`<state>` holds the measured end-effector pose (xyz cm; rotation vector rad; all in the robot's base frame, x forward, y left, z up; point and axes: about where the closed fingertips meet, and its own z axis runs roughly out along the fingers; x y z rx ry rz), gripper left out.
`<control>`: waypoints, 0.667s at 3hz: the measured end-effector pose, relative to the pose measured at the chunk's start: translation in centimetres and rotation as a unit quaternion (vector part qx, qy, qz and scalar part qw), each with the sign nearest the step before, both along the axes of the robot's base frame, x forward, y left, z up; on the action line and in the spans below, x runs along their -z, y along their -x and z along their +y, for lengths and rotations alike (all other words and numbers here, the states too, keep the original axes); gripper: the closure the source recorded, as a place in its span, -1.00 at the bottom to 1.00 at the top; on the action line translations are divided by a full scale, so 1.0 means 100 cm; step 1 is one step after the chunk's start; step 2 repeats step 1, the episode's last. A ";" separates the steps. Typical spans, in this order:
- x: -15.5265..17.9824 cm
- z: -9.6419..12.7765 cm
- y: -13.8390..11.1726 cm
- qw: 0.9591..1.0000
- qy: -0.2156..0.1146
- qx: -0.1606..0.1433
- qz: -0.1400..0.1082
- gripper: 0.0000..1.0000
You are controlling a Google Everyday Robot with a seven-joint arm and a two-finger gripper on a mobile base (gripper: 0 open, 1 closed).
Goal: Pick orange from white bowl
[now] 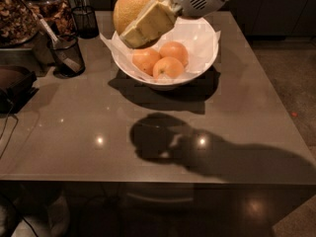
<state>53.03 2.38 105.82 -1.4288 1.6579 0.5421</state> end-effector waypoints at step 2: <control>-0.001 0.000 0.002 1.000 -0.001 0.000 0.000 1.00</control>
Offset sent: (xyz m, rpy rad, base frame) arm 0.0000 0.0000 0.0000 0.0000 0.0000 0.0000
